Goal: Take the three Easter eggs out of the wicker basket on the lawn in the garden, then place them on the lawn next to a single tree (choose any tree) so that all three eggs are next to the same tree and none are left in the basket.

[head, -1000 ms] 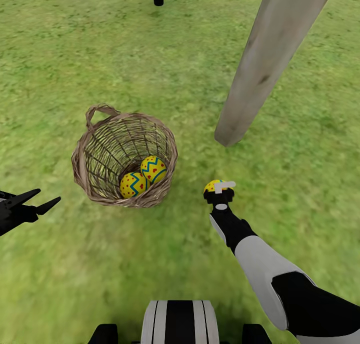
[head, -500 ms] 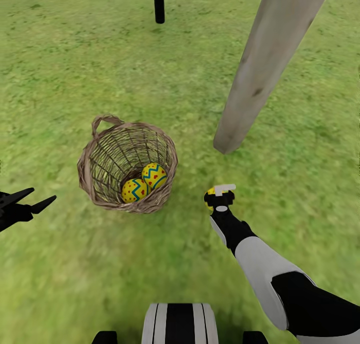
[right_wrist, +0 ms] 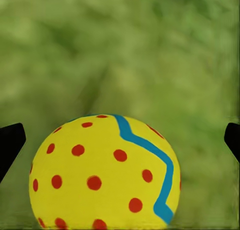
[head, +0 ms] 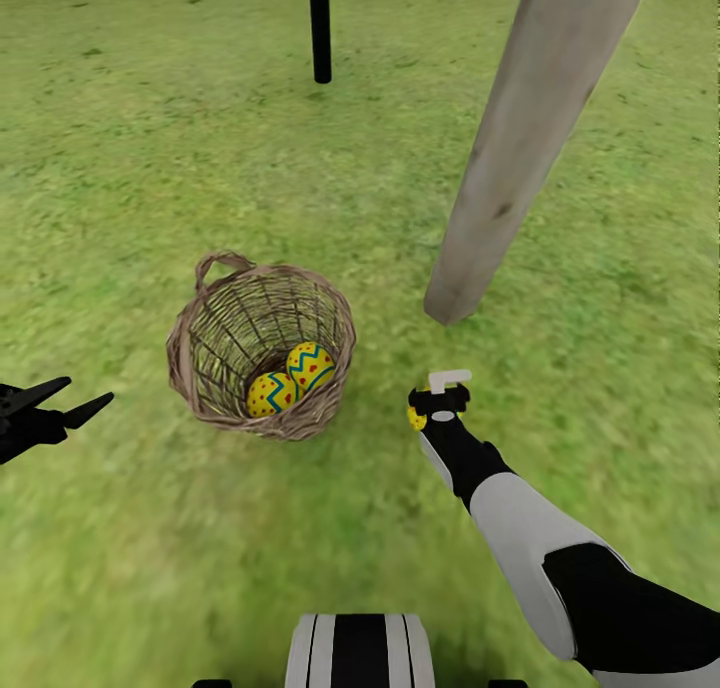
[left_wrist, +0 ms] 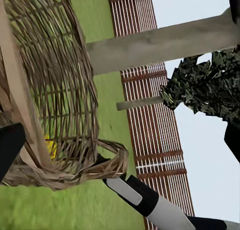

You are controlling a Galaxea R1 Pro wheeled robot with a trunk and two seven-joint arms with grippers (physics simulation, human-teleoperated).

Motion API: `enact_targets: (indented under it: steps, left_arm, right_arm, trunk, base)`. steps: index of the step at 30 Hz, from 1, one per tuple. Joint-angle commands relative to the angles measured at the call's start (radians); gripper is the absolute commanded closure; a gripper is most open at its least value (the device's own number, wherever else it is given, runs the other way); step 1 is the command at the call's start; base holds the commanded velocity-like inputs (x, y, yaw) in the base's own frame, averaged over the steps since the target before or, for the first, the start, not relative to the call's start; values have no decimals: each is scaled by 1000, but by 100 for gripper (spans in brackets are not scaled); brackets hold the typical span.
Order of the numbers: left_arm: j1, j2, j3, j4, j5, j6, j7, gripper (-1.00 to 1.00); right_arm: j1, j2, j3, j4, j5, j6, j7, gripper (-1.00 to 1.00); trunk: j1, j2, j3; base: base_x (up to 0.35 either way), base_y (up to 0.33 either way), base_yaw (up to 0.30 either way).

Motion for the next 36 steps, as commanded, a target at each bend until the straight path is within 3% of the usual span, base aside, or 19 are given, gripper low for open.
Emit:
enact_targets:
  steps: [1,5,10,12,16,21,24,27,30,33,34,35,36]
  left_arm:
    - [0,0,-1,0,-2,11,-4,-100]
    - [0,10,-3,-2,-3,11,-3,-100]
    - [0,16,-9,-2,-3,11,-3,-100]
    - [0,17,-12,-2,-4,10,-3,-100]
    - [0,17,-13,-2,-4,10,-3,-100]
    - [0,17,-13,-1,-2,10,-3,-100]
    - [0,16,-13,0,-2,10,-3,-100]
    - [0,16,-19,1,-2,11,-3,-100]
    - [0,16,-28,3,-2,11,-3,-100]
    - [0,16,-34,7,-2,12,-3,-100]
    - [0,16,-35,7,-2,12,-3,-100]
    - [0,16,-36,7,-2,12,-3,-100]
    - [0,15,-36,8,-2,12,-3,-100]
  right_arm:
    - [0,0,4,-6,10,33,-5,-100]
    - [1,0,1,-27,-14,142,-4,-100]
    - [1,-6,-9,-80,-117,225,-3,-100]
    - [5,-6,-10,-139,-142,352,1,-100]
    - [11,-5,-11,-255,-151,493,21,-100]
    - [54,-5,-23,-445,-162,644,116,-100]
    - [71,-6,-56,-512,-205,734,192,-100]
    - [102,-32,-94,-615,-323,853,289,-100]
    - [133,-66,-101,-700,-422,879,311,-100]
    - [176,-106,-102,-785,-588,887,318,-100]
    - [189,-121,-102,-805,-648,887,318,-100]
    - [214,-163,-101,-837,-799,888,318,-100]
    - [222,-183,-100,-846,-875,887,319,-100]
  trunk:
    - [-1,0,3]
    - [-2,1,19]
    - [-5,2,38]
    - [-5,3,46]
    - [-7,4,61]
    - [-10,5,81]
    - [-11,5,92]
    - [-12,6,104]
    - [-14,7,116]
    - [-15,8,127]
    - [-15,8,131]
    - [-16,8,135]
    - [-16,8,139]
  base:
    - [0,0,0]
    - [0,0,0]
    - [0,0,0]
    - [0,0,0]
    - [0,0,0]
    - [0,0,0]
    - [0,0,0]
    - [0,0,0]
    - [0,0,0]
    - [0,0,0]
    - [0,0,0]
    - [0,0,0]
    - [0,0,0]
